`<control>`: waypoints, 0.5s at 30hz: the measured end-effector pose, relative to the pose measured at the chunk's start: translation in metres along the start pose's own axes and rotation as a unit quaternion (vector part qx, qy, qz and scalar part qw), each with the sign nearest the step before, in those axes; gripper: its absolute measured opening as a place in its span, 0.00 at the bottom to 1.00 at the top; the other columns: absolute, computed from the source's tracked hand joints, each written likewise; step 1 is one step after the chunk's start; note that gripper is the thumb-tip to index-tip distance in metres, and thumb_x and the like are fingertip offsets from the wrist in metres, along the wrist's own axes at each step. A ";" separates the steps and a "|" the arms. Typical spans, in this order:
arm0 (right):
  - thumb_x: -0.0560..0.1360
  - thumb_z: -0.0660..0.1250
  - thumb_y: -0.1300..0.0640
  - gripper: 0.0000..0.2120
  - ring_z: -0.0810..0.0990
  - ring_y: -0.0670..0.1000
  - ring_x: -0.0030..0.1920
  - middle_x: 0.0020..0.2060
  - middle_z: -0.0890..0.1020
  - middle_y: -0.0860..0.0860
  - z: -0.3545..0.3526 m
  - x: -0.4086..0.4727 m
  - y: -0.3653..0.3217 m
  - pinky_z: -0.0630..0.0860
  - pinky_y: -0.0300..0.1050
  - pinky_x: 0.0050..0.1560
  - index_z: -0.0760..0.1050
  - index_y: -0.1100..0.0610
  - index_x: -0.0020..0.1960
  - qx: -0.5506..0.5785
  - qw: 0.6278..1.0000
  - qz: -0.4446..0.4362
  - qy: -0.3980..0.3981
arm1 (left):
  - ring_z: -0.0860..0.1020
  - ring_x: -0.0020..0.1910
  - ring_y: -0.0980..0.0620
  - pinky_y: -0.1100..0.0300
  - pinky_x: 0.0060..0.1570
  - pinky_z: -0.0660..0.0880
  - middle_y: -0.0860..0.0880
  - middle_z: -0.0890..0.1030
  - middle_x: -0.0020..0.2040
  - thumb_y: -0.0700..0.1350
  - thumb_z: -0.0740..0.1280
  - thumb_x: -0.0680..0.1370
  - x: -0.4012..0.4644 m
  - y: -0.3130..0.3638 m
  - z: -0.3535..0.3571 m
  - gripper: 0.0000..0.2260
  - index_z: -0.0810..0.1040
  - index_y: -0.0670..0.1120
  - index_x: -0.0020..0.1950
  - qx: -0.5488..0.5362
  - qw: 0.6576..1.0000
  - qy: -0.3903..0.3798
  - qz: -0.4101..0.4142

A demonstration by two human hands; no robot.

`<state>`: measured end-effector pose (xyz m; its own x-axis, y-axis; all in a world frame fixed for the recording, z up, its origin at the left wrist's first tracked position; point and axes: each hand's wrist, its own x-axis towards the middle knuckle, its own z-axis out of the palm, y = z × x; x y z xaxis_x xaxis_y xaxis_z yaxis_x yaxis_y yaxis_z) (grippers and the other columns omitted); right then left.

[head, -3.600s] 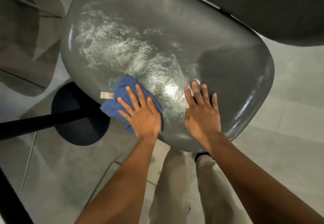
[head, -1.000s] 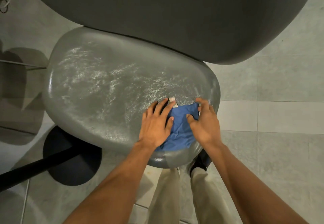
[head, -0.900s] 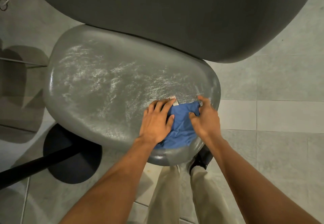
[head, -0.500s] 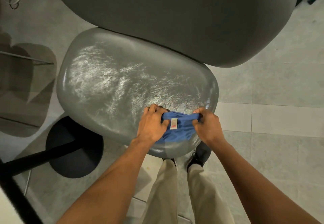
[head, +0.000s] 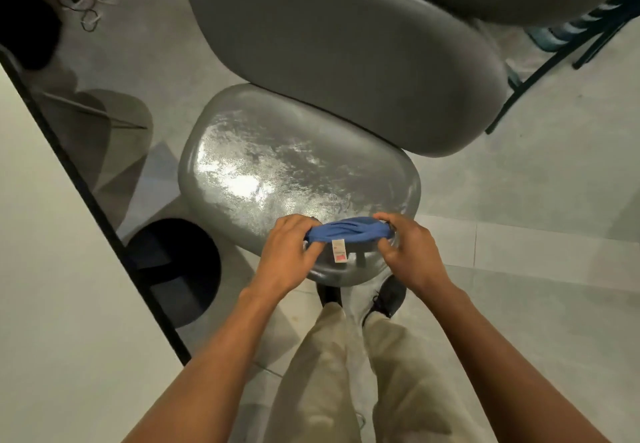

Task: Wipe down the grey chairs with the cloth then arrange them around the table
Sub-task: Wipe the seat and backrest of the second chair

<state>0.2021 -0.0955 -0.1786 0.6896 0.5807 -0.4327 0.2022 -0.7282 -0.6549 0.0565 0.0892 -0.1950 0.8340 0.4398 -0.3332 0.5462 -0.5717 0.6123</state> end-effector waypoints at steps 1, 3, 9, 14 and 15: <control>0.75 0.70 0.62 0.18 0.81 0.54 0.55 0.57 0.84 0.51 -0.006 -0.006 -0.009 0.74 0.43 0.56 0.80 0.52 0.64 -0.005 1.000 -0.012 0.006 | 0.71 0.55 0.52 0.56 0.57 0.71 0.55 0.77 0.53 0.44 0.70 0.79 -0.006 0.006 -0.009 0.08 0.80 0.49 0.58 -0.010 1.000 0.013 -0.001; 0.75 0.71 0.61 0.14 0.81 0.53 0.51 0.53 0.84 0.51 -0.017 -0.016 -0.026 0.74 0.43 0.52 0.82 0.52 0.60 -0.015 0.999 -0.030 0.015 | 0.71 0.57 0.54 0.58 0.58 0.70 0.58 0.77 0.55 0.45 0.71 0.79 -0.016 0.017 -0.029 0.08 0.80 0.50 0.58 -0.037 0.999 0.035 -0.009; 0.79 0.70 0.55 0.08 0.79 0.49 0.48 0.49 0.82 0.48 -0.049 -0.040 -0.075 0.77 0.47 0.52 0.82 0.51 0.57 0.009 0.997 -0.072 0.013 | 0.77 0.51 0.58 0.71 0.48 0.70 0.60 0.81 0.48 0.45 0.73 0.77 -0.043 0.052 -0.095 0.05 0.83 0.54 0.51 -0.126 0.988 0.066 -0.057; 0.80 0.68 0.56 0.07 0.81 0.46 0.47 0.46 0.82 0.40 -0.069 -0.052 -0.113 0.80 0.49 0.50 0.79 0.47 0.56 0.088 0.990 -0.109 0.035 | 0.79 0.43 0.56 0.68 0.41 0.73 0.55 0.83 0.43 0.47 0.73 0.78 -0.059 0.077 -0.143 0.03 0.84 0.55 0.49 -0.209 0.973 0.077 -0.061; 0.80 0.68 0.55 0.07 0.81 0.49 0.45 0.45 0.82 0.40 -0.072 -0.052 -0.120 0.80 0.51 0.48 0.78 0.45 0.56 0.101 0.989 -0.104 0.037 | 0.79 0.42 0.57 0.68 0.40 0.73 0.55 0.83 0.43 0.46 0.73 0.78 -0.060 0.081 -0.151 0.03 0.84 0.55 0.49 -0.224 0.969 0.083 -0.057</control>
<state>0.1921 -0.0644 -0.0325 0.6976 0.6770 -0.2344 0.2076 -0.5041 -0.8383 0.0390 0.1211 -0.0175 0.7257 0.6092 -0.3197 0.5137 -0.1706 0.8408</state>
